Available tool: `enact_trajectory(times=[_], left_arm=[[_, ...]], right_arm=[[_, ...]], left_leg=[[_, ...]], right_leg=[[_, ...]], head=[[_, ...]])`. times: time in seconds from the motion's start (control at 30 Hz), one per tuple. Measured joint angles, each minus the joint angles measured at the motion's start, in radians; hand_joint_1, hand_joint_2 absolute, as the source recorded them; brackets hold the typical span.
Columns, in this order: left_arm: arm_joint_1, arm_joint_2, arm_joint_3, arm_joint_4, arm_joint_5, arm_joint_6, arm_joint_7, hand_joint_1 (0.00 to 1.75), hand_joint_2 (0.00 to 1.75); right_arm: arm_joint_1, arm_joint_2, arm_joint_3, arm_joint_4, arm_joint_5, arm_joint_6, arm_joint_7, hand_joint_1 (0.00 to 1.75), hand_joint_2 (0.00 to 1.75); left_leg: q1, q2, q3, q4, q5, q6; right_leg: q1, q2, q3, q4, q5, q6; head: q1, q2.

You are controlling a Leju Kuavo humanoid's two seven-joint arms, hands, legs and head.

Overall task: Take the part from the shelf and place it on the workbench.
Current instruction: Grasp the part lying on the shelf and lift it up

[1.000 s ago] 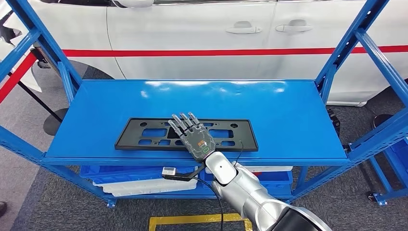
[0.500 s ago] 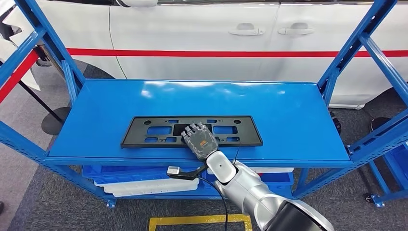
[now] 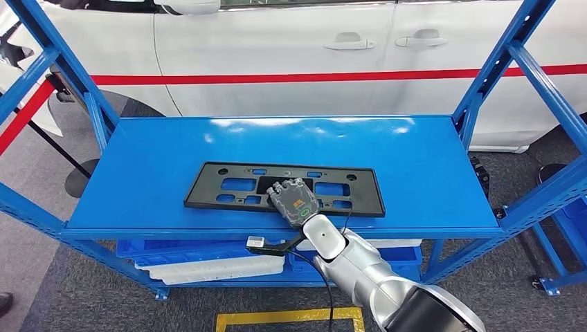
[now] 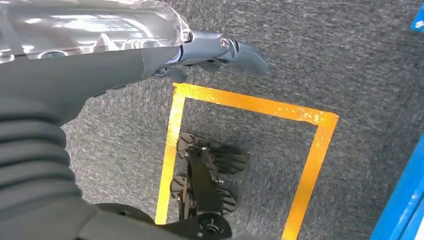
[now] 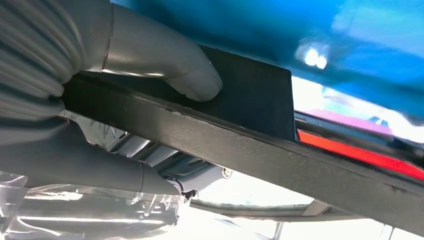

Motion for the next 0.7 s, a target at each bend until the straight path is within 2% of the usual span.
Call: enact_trajectory(times=[0.07, 0.1, 0.13, 0.17, 0.23, 0.27, 0.3, 0.33, 0.4, 0.47, 0.5, 0.57, 0.6, 0.63, 0.67, 0.7], left_arm=[[0.0, 0.002, -0.001, 0.0, 0.001, 0.0, 0.0, 0.0, 1.75], [0.0, 0.003, -0.001, 0.0, 0.001, -0.001, 0.001, 0.0, 1.75], [0.001, 0.005, -0.001, 0.0, 0.001, -0.002, 0.001, 0.0, 1.75], [0.001, 0.006, -0.001, 0.0, 0.001, -0.004, 0.0, 0.0, 1.75], [0.0, 0.009, -0.001, 0.0, 0.003, -0.01, -0.005, 0.0, 1.75], [-0.001, 0.009, -0.001, 0.0, 0.004, -0.014, -0.007, 0.0, 1.75], [-0.001, 0.01, -0.001, 0.0, 0.006, -0.019, -0.01, 0.0, 1.75], [-0.001, 0.01, -0.001, 0.0, 0.01, -0.026, -0.015, 0.0, 1.75], [0.0, 0.01, 0.0, 0.0, 0.019, -0.044, -0.025, 0.0, 1.75], [0.001, 0.01, 0.0, 0.0, 0.024, -0.059, -0.033, 0.0, 1.75], [0.001, 0.011, 0.0, 0.0, 0.026, -0.062, -0.036, 0.0, 1.75], [0.001, 0.011, 0.0, 0.0, 0.03, -0.064, -0.039, 0.0, 1.75], [0.002, 0.011, 0.0, 0.0, 0.032, -0.063, -0.04, 0.0, 1.75], [0.004, 0.011, 0.001, 0.0, 0.034, -0.06, -0.039, 0.0, 1.75], [0.005, 0.011, 0.001, 0.0, 0.035, -0.057, -0.039, 0.0, 1.75], [0.005, 0.011, 0.002, 0.0, 0.036, -0.053, -0.037, 0.0, 1.75]], right_arm=[[0.001, 0.0, -0.014, -0.001, -0.017, -0.007, -0.025, 1.69, 1.75], [0.002, 0.001, -0.024, -0.005, -0.033, -0.011, -0.044, 1.69, 1.75], [0.003, 0.001, -0.035, -0.012, -0.055, -0.014, -0.068, 1.69, 1.75], [0.006, 0.001, -0.049, -0.024, -0.094, -0.016, -0.107, 1.69, 1.75], [0.017, 0.0, -0.089, -0.076, -0.223, -0.02, -0.235, 1.69, 1.75], [0.023, 0.0, -0.114, -0.111, -0.307, -0.022, -0.316, 1.69, 1.75], [0.032, -0.001, -0.14, -0.156, -0.404, -0.016, -0.402, 1.69, 1.75], [0.045, -0.004, -0.164, -0.21, -0.505, -0.002, -0.48, 1.69, 1.75], [0.086, -0.02, -0.207, -0.355, -0.726, 0.063, -0.608, 1.69, 1.75], [0.14, -0.05, -0.237, -0.532, -0.929, 0.157, -0.681, 1.69, 1.75], [0.168, -0.067, -0.247, -0.618, -1.018, 0.209, -0.704, 1.69, 1.75], [0.233, -0.105, -0.263, -0.781, -1.178, 0.311, -0.747, 1.69, 1.75], [0.265, -0.124, -0.269, -0.858, -1.254, 0.363, -0.765, 1.69, 1.75], [0.295, -0.141, -0.276, -0.934, -1.333, 0.42, -0.775, 1.69, 1.75], [0.32, -0.156, -0.285, -1.01, -1.419, 0.488, -0.78, 1.69, 1.75], [0.341, -0.167, -0.294, -1.08, -1.505, 0.565, -0.782, 1.69, 1.75]], left_leg=[[0.004, 0.0, -0.059, 0.132, -0.065, -0.008], [0.005, 0.0, -0.085, 0.186, -0.083, -0.012], [0.006, 0.001, -0.096, 0.208, -0.083, -0.014], [0.008, 0.001, -0.086, 0.189, -0.062, -0.015], [0.012, 0.002, -0.023, 0.06, 0.005, -0.016], [0.012, 0.002, 0.009, -0.005, 0.028, -0.013], [0.012, 0.002, 0.031, -0.048, 0.039, -0.008], [0.011, 0.001, 0.04, -0.066, 0.039, -0.002], [0.009, -0.001, 0.042, -0.068, 0.038, 0.013], [0.011, -0.002, 0.044, -0.073, 0.041, 0.028], [0.011, -0.002, 0.044, -0.075, 0.043, 0.034], [0.009, -0.002, 0.04, -0.075, 0.044, 0.042], [0.007, -0.002, 0.039, -0.075, 0.044, 0.043], [0.005, -0.002, 0.037, -0.074, 0.044, 0.044], [0.003, -0.002, 0.037, -0.073, 0.043, 0.045], [0.001, -0.002, 0.038, -0.073, 0.042, 0.045]], right_leg=[[0.001, -0.001, -0.001, 0.0, 0.0, -0.003], [0.001, -0.001, -0.001, 0.0, 0.0, -0.003], [0.001, 0.0, -0.002, 0.001, 0.0, -0.002], [0.001, 0.0, -0.001, 0.002, -0.001, -0.001], [0.001, 0.002, 0.002, 0.005, -0.005, 0.005], [0.003, 0.003, 0.002, 0.009, -0.007, 0.01], [0.005, 0.005, 0.001, 0.012, -0.009, 0.014], [0.007, 0.006, 0.0, 0.013, -0.01, 0.019], [0.009, 0.006, 0.002, 0.012, -0.011, 0.029], [0.006, 0.004, -0.005, 0.037, -0.033, 0.039], [0.004, 0.004, -0.022, 0.075, -0.059, 0.044], [0.003, 0.004, -0.083, 0.204, -0.126, 0.049], [0.002, 0.004, -0.115, 0.266, -0.15, 0.05], [0.002, 0.004, -0.133, 0.3, -0.155, 0.049], [0.003, 0.004, -0.133, 0.296, -0.14, 0.047], [0.003, 0.004, -0.112, 0.252, -0.109, 0.042]], head=[[0.0, 0.0], [0.0, 0.0], [0.0, 0.0], [0.0, 0.0], [0.0, 0.0], [0.0, 0.0], [0.0, 0.0], [0.0, 0.0], [0.0, 0.0], [0.0, 0.0], [0.0, 0.0], [0.0, 0.0], [0.0, 0.0], [0.0, 0.0], [0.0, 0.0], [0.0, 0.0]])
